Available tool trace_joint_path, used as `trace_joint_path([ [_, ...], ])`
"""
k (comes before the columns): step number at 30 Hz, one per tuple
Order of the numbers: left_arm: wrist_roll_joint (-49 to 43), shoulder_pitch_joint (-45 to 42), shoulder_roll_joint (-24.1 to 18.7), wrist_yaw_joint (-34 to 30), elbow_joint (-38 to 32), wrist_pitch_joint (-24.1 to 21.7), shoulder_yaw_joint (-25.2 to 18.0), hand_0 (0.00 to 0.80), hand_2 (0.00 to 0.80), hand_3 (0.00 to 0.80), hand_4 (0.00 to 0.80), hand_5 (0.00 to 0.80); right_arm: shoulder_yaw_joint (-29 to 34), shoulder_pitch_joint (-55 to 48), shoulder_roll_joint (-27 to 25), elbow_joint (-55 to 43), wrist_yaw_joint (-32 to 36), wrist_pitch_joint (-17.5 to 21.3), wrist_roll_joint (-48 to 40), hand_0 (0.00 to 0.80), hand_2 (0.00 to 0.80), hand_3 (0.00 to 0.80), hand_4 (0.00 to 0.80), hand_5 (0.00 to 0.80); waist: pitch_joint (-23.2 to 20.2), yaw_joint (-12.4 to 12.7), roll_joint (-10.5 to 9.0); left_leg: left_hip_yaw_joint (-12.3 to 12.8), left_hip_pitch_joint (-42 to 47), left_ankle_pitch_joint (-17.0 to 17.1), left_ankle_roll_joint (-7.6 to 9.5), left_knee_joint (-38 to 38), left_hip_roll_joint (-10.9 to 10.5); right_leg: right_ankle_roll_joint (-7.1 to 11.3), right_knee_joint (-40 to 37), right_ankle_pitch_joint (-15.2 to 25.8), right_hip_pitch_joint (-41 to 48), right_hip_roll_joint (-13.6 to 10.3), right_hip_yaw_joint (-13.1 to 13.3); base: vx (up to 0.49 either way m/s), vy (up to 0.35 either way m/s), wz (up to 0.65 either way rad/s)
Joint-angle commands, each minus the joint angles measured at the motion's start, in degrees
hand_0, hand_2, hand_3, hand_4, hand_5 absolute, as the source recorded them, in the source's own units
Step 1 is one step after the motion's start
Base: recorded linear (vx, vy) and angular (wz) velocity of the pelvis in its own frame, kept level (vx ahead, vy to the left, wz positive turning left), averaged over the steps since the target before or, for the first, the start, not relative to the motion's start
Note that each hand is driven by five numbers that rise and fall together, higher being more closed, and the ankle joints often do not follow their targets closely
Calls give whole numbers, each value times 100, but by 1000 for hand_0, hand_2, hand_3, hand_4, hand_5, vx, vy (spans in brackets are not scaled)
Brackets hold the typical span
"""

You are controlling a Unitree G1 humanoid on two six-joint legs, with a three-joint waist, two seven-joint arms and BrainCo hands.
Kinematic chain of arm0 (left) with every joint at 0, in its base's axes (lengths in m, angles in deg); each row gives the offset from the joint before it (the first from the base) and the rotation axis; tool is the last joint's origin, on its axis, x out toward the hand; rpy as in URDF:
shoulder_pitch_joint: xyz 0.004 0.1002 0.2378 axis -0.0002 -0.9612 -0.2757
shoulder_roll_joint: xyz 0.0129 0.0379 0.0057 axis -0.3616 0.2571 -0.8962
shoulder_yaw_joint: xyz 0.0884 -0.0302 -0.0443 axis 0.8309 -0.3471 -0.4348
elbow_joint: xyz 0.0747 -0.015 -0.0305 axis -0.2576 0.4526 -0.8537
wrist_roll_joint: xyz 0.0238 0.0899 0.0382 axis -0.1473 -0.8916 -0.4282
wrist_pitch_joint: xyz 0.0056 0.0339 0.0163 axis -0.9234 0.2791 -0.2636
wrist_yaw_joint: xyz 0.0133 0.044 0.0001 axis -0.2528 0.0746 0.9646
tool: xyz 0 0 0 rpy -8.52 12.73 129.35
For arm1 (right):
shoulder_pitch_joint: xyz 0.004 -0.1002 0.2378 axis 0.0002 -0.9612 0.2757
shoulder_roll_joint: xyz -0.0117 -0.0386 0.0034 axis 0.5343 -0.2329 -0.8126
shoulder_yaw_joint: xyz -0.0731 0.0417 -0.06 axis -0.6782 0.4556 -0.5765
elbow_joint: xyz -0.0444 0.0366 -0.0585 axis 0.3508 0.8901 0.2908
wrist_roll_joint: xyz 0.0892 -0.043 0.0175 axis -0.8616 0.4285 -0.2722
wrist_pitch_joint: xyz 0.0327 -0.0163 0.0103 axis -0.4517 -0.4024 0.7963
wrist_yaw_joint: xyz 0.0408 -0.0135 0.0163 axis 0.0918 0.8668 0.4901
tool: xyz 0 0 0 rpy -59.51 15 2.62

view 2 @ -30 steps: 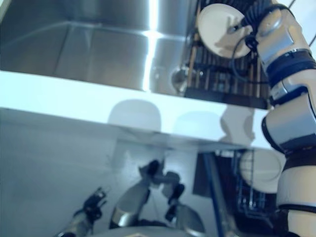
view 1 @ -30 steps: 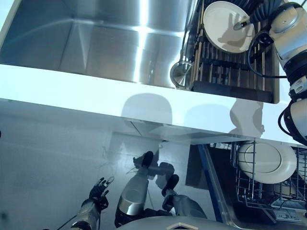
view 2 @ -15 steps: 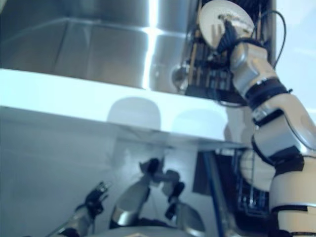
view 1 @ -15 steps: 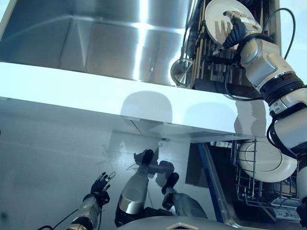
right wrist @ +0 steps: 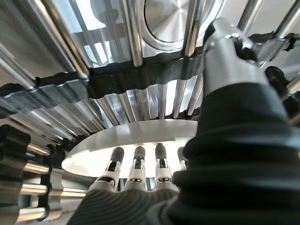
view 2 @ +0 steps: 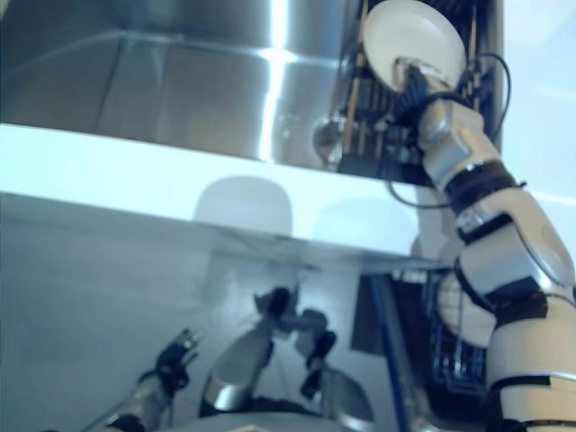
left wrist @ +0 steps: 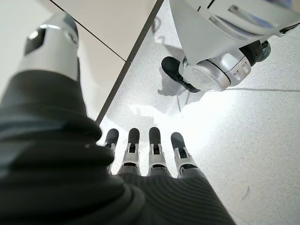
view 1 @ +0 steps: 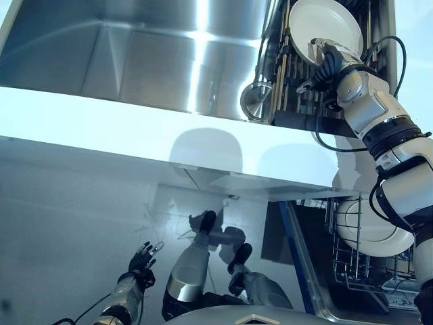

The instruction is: Take plates into dishwasher

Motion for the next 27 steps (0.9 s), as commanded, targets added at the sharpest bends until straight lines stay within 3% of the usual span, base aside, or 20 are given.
trace_joint_path([
  [1,-27,16,-49,8,61,-160,152,0,0,0,0,0,-225,365,-36,-21,-159,28,85,0,0,0,0,0,-12,34,-77,284,221,-368,-208,-19,242,643,285,715,-472,-964,67,-47,22,0],
  [16,-8,-1,7,-99,-69,-174,336,0,0,0,0,0,-259,1079,16,970,-355,-175,-152,0,0,0,0,0,93,221,191,174,17,-285,-195,-19,148,622,342,691,-633,-1040,-84,-7,17,0],
  [20,-8,-28,16,-165,-109,-151,347,0,0,0,0,0,-214,1281,15,1222,-450,-227,-288,248,248,248,248,248,123,277,289,152,-54,-253,-191,-19,117,620,358,699,-691,-1082,-126,-8,44,2],
  [21,-10,-44,16,-174,-123,-149,351,0,0,0,0,0,-214,1327,2,1239,-455,-265,-297,408,408,408,408,408,127,289,306,148,-70,-246,-191,-19,110,620,362,696,-700,-1090,-138,-7,37,0],
  [22,-11,-67,19,-188,-138,-154,351,0,0,0,0,0,-226,1368,-14,1269,-433,-283,-296,455,455,455,455,455,133,301,325,143,-82,-241,-191,-19,103,620,365,696,-710,-1098,-150,-4,39,-1],
  [23,-4,-81,23,-193,-149,-160,354,0,0,0,0,0,-246,1397,-21,1300,-440,-278,-311,653,653,653,653,653,137,307,340,141,-90,-236,-191,-19,99,621,369,696,-718,-1104,-155,-4,39,-1],
  [24,4,-89,29,-200,-161,-159,356,0,0,0,0,0,-264,1428,-28,1339,-451,-273,-309,800,800,800,800,800,142,314,358,140,-101,-229,-192,-19,95,622,378,697,-731,-1112,-158,0,0,0],
  [27,22,-120,15,-228,-180,-160,351,0,0,0,0,0,-244,1470,-50,1433,-433,-285,-280,800,800,800,800,800,165,344,399,137,-97,-233,-205,-19,93,621,397,682,-728,-1123,-182,0,0,0],
])
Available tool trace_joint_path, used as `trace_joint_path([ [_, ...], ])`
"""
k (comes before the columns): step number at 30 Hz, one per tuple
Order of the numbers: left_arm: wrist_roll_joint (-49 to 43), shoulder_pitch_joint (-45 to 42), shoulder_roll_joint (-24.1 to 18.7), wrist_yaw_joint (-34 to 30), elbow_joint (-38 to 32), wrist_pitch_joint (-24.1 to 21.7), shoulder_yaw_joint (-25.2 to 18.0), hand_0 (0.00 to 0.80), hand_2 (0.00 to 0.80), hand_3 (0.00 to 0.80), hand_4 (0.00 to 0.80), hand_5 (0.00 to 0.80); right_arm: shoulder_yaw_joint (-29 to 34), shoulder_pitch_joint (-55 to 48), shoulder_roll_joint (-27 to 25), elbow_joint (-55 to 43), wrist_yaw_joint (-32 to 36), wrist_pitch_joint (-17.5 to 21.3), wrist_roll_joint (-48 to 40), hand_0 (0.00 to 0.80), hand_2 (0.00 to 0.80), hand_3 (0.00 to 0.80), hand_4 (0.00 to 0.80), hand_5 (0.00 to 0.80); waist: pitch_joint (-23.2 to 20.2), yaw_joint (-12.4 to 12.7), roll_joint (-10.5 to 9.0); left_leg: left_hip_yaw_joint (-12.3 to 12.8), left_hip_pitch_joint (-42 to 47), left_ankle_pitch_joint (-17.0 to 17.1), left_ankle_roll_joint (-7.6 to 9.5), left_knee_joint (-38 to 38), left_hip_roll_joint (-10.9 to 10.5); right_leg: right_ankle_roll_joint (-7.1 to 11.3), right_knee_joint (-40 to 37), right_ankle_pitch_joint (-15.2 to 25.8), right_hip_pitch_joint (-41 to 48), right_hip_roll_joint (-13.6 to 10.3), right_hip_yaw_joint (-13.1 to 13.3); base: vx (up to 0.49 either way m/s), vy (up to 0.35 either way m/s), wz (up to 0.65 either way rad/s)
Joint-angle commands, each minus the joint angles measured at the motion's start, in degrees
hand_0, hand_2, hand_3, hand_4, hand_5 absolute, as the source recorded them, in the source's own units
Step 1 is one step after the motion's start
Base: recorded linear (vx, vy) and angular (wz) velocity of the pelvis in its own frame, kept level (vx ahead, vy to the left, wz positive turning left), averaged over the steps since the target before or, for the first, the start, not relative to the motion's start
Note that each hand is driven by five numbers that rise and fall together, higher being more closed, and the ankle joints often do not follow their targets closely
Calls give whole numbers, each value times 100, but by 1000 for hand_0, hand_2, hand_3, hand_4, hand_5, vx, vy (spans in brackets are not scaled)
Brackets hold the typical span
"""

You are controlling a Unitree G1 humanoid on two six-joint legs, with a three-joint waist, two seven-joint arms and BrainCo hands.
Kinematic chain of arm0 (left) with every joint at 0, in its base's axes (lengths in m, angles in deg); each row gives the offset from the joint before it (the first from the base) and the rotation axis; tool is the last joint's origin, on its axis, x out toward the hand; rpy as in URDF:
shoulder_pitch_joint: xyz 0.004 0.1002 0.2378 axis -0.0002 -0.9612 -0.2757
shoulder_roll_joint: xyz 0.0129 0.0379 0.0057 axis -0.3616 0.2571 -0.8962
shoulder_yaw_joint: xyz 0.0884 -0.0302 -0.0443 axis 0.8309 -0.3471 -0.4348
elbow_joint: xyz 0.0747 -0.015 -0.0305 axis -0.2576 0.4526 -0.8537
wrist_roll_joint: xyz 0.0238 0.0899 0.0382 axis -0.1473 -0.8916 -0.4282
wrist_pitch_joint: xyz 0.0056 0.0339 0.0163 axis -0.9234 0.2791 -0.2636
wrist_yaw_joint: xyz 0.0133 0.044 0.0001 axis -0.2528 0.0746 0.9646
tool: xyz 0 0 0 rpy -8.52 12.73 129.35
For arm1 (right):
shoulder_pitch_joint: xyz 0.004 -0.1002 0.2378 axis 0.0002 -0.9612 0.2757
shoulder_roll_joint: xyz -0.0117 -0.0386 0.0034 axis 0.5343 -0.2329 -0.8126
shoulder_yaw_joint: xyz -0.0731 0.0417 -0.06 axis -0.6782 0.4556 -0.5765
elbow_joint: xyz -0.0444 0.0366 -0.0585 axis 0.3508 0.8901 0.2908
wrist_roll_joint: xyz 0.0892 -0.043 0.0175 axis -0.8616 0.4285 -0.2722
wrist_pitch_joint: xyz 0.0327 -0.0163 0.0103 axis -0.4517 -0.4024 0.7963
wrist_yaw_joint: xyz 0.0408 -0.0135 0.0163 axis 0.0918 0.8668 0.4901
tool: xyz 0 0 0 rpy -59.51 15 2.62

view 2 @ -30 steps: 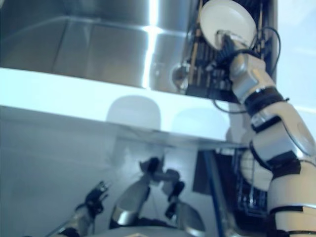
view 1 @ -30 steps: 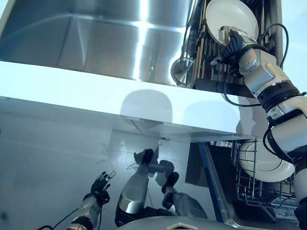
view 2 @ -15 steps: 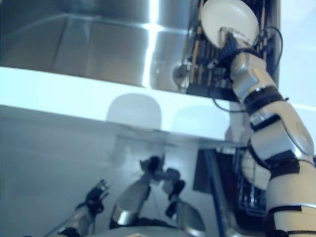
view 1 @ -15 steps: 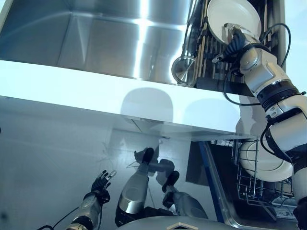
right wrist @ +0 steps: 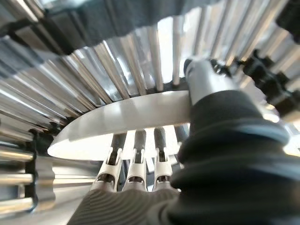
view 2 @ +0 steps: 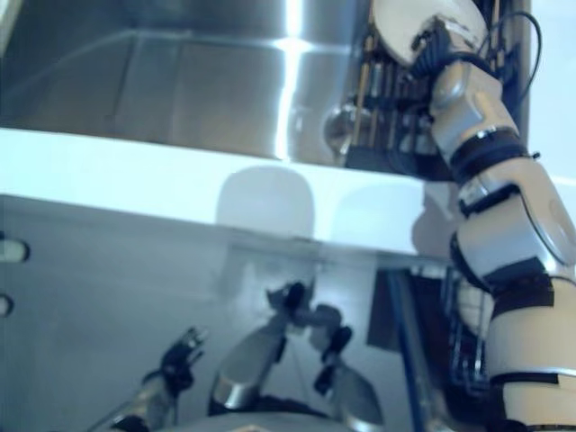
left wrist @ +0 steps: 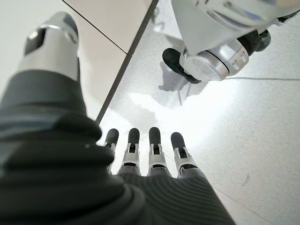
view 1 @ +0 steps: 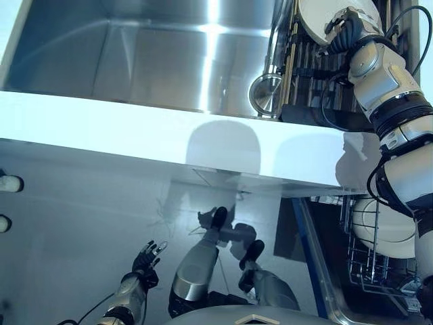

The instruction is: Take plates into dishwasher

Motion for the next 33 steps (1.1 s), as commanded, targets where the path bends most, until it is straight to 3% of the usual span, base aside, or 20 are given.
trace_joint_path([
  [1,9,-13,-107,-69,-40,-95,343,0,0,0,0,0,-341,583,-236,485,-46,-232,-164,800,800,800,800,800,175,292,-144,168,112,-225,-148,-21,126,572,330,666,-505,-1066,-97,-4,12,8],
  [17,-71,-130,-170,-98,-119,-173,312,0,0,0,0,0,-493,637,-373,539,-357,-472,159,800,800,800,800,800,102,314,-136,181,165,-249,-154,-21,141,593,301,663,-441,-1059,-136,-1,3,2],
  [33,-265,-143,-245,142,0,-99,128,0,0,0,0,0,-211,256,-879,35,-636,-185,-226,800,800,800,800,800,-445,66,-581,359,697,-437,-147,-21,246,632,124,684,69,-955,-16,24,-32,1],
])
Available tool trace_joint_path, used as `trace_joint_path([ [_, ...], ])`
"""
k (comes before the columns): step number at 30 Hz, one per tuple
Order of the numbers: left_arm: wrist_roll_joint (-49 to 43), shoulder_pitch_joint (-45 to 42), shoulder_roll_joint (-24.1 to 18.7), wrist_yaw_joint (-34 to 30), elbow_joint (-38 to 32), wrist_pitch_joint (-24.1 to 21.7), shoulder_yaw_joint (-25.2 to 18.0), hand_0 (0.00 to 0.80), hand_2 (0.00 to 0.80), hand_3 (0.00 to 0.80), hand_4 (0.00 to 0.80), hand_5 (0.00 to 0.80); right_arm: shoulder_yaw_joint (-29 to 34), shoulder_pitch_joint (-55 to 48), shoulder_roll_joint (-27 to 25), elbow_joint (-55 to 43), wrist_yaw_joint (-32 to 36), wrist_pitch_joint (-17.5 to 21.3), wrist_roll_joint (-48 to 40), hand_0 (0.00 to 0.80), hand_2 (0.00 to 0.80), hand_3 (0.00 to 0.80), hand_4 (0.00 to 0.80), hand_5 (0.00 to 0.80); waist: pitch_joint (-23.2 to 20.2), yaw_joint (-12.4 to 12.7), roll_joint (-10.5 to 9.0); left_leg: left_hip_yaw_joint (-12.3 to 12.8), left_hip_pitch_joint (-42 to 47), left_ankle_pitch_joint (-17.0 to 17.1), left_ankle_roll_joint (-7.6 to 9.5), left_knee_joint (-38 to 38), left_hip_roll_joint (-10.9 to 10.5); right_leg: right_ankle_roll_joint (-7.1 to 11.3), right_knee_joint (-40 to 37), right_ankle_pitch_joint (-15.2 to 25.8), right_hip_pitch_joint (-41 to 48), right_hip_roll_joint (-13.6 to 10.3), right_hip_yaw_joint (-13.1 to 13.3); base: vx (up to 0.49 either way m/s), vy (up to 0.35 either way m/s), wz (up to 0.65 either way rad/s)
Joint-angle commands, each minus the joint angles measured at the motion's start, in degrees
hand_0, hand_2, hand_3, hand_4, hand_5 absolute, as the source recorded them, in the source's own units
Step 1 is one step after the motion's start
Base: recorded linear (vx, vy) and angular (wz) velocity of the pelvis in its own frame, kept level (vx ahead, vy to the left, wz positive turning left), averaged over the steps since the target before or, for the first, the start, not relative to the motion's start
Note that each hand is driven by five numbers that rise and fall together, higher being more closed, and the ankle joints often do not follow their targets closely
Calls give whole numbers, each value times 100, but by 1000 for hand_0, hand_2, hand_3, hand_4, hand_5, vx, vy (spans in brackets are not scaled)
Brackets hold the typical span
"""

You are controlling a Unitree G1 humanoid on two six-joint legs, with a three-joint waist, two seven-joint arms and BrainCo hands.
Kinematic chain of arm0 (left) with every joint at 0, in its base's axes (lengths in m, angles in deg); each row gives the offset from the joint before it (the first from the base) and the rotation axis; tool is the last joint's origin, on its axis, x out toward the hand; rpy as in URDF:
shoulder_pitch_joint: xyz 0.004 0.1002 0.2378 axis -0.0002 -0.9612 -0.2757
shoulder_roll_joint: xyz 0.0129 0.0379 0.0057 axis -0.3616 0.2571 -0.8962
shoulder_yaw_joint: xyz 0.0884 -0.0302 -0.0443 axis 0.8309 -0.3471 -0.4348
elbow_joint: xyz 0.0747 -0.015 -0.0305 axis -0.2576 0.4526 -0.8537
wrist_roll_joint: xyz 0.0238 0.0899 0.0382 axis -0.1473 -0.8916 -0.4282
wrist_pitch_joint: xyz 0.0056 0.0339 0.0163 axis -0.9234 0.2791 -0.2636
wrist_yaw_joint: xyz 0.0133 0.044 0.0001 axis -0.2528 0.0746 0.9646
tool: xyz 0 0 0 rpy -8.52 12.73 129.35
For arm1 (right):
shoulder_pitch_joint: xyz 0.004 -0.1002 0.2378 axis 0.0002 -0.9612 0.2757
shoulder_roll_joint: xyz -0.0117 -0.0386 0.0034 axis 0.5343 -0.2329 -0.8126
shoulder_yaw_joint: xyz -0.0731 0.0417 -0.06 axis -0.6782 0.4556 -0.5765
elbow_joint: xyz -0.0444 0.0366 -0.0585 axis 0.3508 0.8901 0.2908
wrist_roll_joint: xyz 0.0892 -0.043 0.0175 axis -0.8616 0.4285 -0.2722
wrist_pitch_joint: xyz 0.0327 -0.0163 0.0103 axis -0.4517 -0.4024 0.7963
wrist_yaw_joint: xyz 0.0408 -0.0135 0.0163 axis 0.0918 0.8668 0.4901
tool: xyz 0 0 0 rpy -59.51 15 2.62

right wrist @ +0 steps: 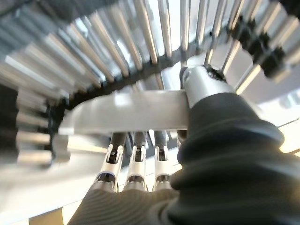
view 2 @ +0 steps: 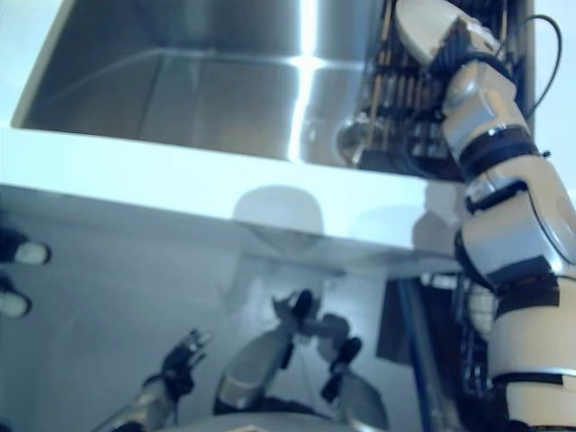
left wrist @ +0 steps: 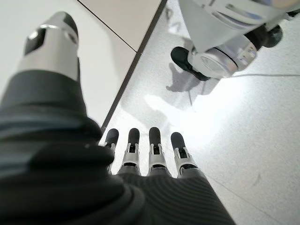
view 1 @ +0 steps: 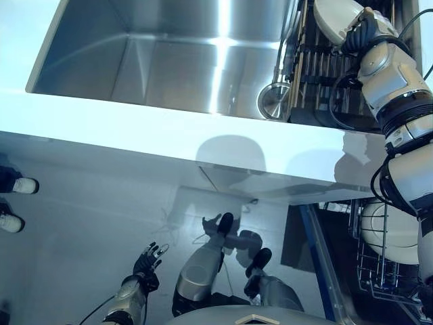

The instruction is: Take plates into dishwasher

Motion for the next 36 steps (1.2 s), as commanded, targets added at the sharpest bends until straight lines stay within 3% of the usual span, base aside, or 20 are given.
trace_joint_path([
  [1,-158,-15,-222,165,126,-48,115,0,0,0,0,0,-182,187,-657,-211,-443,25,-135,800,800,800,800,800,-338,60,-635,313,541,-508,-87,-19,259,605,38,678,-105,-895,104,40,-32,1],
  [15,-548,-59,-169,380,386,103,-133,0,0,0,0,0,467,-427,-864,-902,71,281,-1415,800,800,800,800,800,-958,-201,-997,499,1151,-749,-59,-19,328,598,-29,632,384,-804,296,56,-32,-8],
  [25,-771,-82,-202,340,597,67,-273,0,0,0,0,0,1065,-744,-886,-1078,802,263,-3098,800,800,800,800,800,-1226,-331,-1148,645,1362,-857,-60,-19,368,573,-77,599,542,-736,409,0,-16,-5],
  [36,-835,48,-245,385,692,52,-374,0,0,0,0,0,1333,-1256,-1224,-1218,1629,180,-3083,800,800,800,800,800,-1359,-719,-1245,989,1532,-947,-41,-19,420,612,-73,695,498,-679,759,-42,-18,-14],
])
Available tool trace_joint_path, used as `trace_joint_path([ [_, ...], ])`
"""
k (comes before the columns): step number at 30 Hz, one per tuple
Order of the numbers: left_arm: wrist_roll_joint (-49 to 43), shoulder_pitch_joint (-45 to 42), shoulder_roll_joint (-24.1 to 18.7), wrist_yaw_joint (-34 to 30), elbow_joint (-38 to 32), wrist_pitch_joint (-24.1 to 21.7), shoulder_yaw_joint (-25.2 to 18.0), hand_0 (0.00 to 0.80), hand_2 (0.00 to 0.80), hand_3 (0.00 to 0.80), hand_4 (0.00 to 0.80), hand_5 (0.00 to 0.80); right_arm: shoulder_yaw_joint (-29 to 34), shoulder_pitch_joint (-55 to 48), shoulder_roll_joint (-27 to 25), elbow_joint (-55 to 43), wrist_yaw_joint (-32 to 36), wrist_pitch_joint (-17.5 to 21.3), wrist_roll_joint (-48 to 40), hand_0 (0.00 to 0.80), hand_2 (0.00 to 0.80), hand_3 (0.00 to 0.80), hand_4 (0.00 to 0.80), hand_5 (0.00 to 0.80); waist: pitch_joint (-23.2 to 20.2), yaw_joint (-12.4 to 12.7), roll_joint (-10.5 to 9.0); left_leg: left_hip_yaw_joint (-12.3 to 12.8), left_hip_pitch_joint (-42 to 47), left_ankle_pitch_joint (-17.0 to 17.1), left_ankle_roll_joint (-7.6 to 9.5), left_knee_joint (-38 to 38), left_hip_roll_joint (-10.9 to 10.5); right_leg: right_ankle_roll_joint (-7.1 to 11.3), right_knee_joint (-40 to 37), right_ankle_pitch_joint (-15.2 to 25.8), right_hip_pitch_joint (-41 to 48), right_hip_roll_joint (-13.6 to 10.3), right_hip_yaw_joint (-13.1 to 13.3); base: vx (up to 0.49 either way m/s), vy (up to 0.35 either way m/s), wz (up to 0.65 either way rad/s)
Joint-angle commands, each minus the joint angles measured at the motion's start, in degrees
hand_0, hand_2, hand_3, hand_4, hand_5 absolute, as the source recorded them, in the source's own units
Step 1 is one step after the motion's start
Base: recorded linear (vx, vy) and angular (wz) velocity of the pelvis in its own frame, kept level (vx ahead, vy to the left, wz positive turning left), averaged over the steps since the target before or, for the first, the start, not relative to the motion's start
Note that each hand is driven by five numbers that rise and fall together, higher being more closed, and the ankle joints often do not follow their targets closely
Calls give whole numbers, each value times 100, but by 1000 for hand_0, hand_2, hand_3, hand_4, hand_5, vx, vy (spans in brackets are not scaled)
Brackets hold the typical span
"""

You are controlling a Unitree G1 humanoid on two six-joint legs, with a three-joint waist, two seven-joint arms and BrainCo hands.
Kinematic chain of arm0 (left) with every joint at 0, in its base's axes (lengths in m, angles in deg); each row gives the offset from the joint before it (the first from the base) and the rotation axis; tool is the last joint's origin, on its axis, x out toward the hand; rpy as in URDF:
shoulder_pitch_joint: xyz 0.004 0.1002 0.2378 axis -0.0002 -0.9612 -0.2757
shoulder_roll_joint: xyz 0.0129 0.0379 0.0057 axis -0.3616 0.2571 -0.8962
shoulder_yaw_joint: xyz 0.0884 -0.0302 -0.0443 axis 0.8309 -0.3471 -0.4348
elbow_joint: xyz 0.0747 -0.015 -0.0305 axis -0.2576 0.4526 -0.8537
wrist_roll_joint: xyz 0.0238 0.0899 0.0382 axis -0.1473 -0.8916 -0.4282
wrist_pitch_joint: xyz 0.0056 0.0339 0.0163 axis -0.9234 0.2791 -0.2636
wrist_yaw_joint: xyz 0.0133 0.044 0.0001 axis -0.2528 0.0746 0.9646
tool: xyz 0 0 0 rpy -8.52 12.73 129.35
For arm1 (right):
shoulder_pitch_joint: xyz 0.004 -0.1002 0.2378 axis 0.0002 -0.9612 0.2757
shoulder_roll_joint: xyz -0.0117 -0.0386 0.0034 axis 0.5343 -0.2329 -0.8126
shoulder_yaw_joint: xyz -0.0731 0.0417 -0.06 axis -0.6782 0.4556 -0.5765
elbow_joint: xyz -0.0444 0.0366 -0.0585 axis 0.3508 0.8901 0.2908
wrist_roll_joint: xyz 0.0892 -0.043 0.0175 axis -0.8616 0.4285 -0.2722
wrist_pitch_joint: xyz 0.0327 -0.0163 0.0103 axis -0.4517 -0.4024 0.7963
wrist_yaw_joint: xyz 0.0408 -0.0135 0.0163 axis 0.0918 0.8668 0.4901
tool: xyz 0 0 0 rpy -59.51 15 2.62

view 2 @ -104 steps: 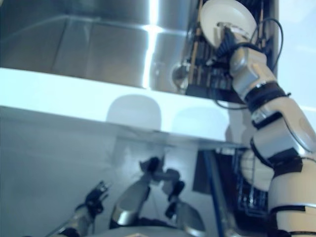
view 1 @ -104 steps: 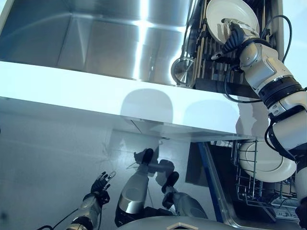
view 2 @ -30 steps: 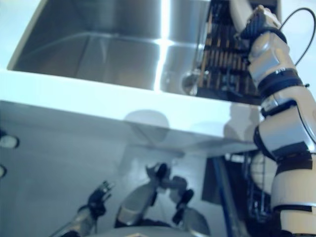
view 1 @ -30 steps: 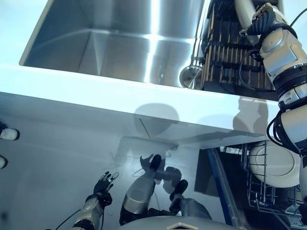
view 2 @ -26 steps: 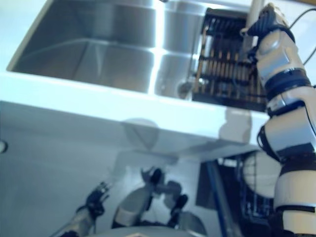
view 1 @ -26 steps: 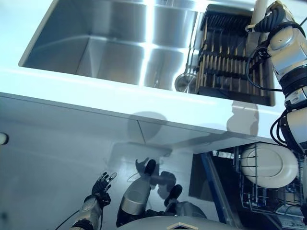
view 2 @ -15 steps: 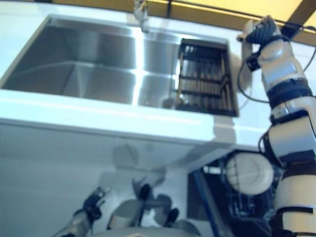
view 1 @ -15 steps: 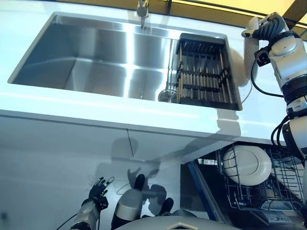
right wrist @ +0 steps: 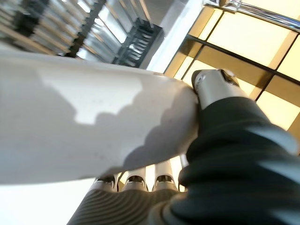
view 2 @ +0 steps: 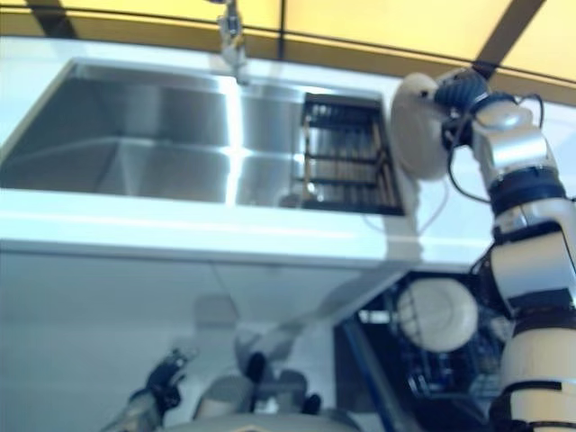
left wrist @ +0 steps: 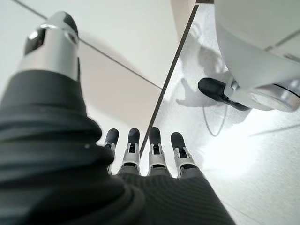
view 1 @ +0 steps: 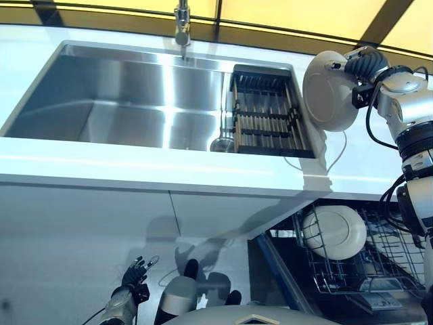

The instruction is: Take plates into dishwasher

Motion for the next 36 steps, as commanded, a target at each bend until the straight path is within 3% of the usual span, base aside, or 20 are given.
trace_joint_path([
  [1,-171,162,-161,19,258,-66,106,0,0,0,0,0,-150,117,-737,-239,166,153,18,800,800,800,800,800,-278,-91,-156,341,553,-634,-258,-13,361,585,25,757,-285,-625,212,-36,-4,-28],
  [14,-137,283,-132,145,283,-47,54,0,0,0,0,0,131,-289,-1522,-749,384,108,-226,800,800,800,800,800,-377,-546,-245,674,664,-732,-243,-13,410,606,35,799,-382,-516,641,-32,-6,-22],
  [23,-143,324,-89,207,269,-28,-65,0,0,0,0,0,491,-936,-1953,-1324,676,-132,-304,800,800,800,800,800,-449,-812,-285,829,689,-750,-235,-13,444,595,60,798,-456,-447,854,-20,0,-11],
  [36,-83,488,-95,308,273,-68,-227,0,0,0,0,0,1394,-2740,-1743,-1995,1187,-157,-25,800,800,800,800,800,-376,-1088,-253,954,712,-772,-206,-13,472,595,109,774,-532,-412,1024,-16,-7,-8],
])
